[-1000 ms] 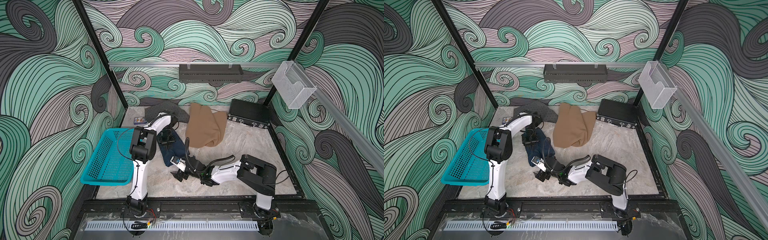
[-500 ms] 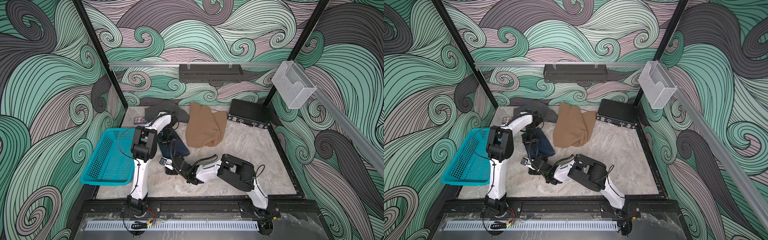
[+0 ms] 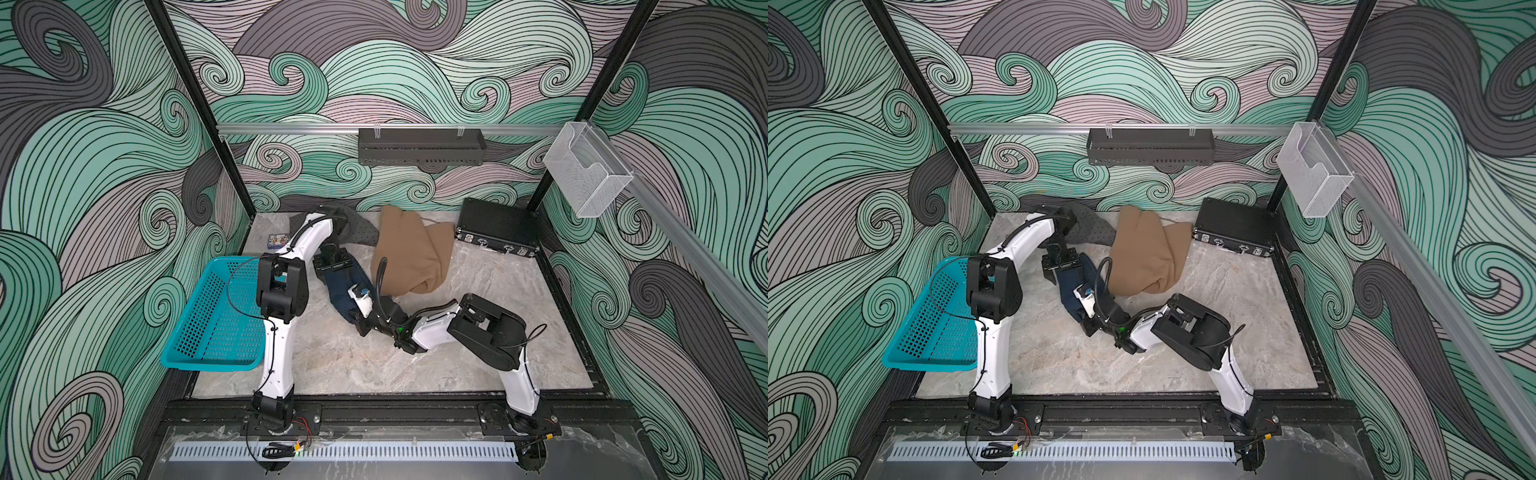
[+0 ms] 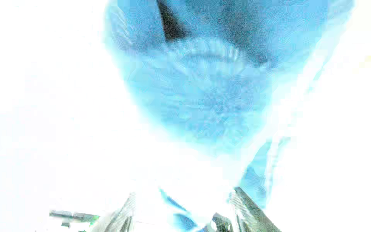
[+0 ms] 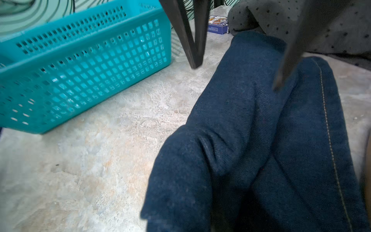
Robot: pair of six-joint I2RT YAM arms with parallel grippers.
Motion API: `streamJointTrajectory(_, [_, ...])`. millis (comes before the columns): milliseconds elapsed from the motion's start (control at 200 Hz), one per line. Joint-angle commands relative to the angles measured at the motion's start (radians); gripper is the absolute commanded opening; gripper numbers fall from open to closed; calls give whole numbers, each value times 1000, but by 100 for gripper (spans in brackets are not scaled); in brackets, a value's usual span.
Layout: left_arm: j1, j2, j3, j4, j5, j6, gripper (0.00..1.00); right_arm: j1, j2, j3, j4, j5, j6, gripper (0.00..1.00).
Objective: Roll up the skirts
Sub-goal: Roll the skirt at the center of the board.
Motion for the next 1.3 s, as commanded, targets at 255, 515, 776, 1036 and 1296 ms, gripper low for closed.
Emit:
streamJointTrajectory(255, [32,-311,-377,385,187,-17,80,-154,101,-116,307,-303,539,0])
streamJointTrajectory(515, [23,-299,-576,590,321,-41,81,-192,146,-122,399,-404,636,0])
streamJointTrajectory(776, [-22,-196,-552,624,261,-82,78,-192,161,-107,395,-472,669,0])
streamJointTrajectory(1036, [-45,-126,-566,638,174,-157,78,-193,154,-112,372,-492,681,1])
streamJointTrajectory(1296, [-77,-74,-514,523,-98,-222,1,-192,-13,-161,75,-446,595,43])
